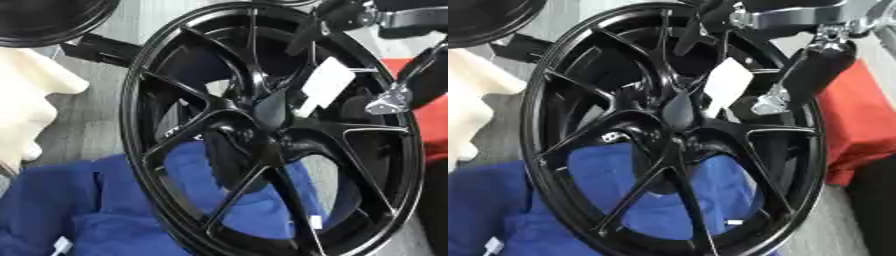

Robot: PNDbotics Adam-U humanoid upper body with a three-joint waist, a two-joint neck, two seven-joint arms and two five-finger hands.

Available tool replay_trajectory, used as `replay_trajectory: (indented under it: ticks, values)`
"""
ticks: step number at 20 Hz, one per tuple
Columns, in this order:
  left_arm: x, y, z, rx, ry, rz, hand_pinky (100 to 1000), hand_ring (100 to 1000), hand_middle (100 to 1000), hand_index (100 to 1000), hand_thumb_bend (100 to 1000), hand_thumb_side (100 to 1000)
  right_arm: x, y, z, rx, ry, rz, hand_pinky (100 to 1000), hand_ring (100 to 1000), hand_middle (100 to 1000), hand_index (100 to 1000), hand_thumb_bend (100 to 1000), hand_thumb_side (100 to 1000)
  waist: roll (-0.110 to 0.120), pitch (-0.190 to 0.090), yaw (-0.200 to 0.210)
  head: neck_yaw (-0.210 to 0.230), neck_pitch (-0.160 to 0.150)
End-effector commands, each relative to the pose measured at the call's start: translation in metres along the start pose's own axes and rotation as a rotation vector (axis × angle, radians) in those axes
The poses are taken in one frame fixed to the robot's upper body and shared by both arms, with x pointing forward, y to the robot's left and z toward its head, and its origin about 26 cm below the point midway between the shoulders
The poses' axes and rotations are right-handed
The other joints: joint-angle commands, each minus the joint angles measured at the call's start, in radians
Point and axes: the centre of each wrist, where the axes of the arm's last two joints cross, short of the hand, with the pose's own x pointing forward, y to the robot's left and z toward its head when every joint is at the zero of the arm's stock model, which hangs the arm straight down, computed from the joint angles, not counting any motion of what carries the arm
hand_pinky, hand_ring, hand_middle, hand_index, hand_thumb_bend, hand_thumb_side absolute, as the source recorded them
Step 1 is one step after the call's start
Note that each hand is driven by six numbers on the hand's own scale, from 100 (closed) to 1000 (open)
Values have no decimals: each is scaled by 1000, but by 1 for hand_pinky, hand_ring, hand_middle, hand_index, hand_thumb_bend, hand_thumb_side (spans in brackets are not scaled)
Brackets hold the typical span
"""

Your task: Pull the pin out of the wheel hub.

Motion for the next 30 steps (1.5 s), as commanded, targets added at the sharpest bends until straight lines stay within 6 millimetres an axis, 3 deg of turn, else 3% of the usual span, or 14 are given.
replay_trajectory:
  ticks: [1, 30]
  values:
    - [8, -1, -3, -7, -27, 16, 776, 768, 701, 746, 537, 594, -5, -5, 4, 0, 29, 20, 876, 896, 827, 896, 453, 100, 4, -16, 0, -3, -9]
    - [8, -1, -3, -4, -26, 18, 778, 767, 700, 746, 526, 594, -30, 8, -3, 47, 85, -26, 869, 885, 789, 842, 446, 100, 6, -10, 0, -2, -15]
